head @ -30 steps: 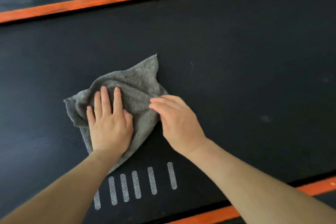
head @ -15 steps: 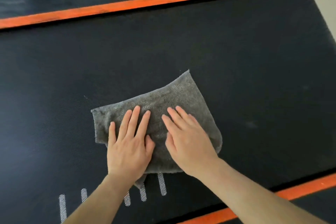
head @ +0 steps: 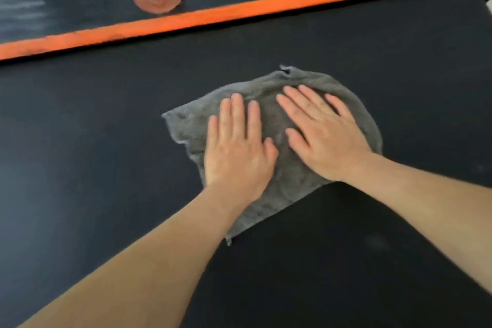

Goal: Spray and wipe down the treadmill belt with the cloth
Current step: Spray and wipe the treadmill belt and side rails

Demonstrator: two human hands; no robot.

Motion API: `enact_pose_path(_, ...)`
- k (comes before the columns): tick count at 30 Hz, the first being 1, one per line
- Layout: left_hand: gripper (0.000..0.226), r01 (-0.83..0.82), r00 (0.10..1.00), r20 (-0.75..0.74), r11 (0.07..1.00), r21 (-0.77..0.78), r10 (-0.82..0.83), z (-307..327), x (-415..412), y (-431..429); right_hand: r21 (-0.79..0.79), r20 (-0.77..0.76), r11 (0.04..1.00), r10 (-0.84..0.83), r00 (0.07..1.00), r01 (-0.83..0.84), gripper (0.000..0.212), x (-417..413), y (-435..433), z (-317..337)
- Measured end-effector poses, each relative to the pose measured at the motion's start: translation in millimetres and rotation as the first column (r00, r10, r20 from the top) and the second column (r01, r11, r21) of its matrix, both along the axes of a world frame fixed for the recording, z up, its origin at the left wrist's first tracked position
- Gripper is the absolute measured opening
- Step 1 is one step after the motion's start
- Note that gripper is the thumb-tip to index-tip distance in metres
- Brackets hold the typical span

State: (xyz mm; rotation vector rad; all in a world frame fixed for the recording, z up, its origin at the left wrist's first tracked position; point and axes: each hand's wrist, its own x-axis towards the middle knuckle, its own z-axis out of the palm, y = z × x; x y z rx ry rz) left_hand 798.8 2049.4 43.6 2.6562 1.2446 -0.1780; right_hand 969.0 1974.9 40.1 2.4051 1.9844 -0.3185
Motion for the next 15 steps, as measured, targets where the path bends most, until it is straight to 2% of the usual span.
enact_pose_path(4,0.067,0.224,0.973,0.070,0.974,-0.022,-0.222,1,88,16,-0.059,0.060,0.965,-0.252,0.966,0.255,0.065,66,-15,9)
enact_pose_path(7,0.065,0.238,0.967,0.096,0.971,0.003,-0.237,0,88,22,-0.038,0.036,0.902,-0.428,0.903,0.429,0.067,46,-5,13)
enact_pose_path(9,0.064,0.178,0.976,0.130,0.984,-0.008,-0.175,-1,56,41,-0.012,0.015,0.862,-0.506,0.862,0.506,0.070,5,25,12)
enact_pose_path(11,0.066,0.046,0.992,0.114,0.999,0.019,-0.047,1,11,71,-0.005,-0.034,0.904,-0.428,0.903,0.428,0.070,-46,71,10)
enact_pose_path(13,0.071,-0.144,0.986,0.095,0.987,0.071,0.137,1,-46,109,0.015,-0.099,0.973,-0.228,0.969,0.230,0.065,-89,128,6)
enact_pose_path(15,0.074,-0.288,0.957,0.069,0.955,0.077,0.283,5,-90,137,0.019,-0.154,1.000,-0.020,0.988,0.023,0.060,-113,166,7)
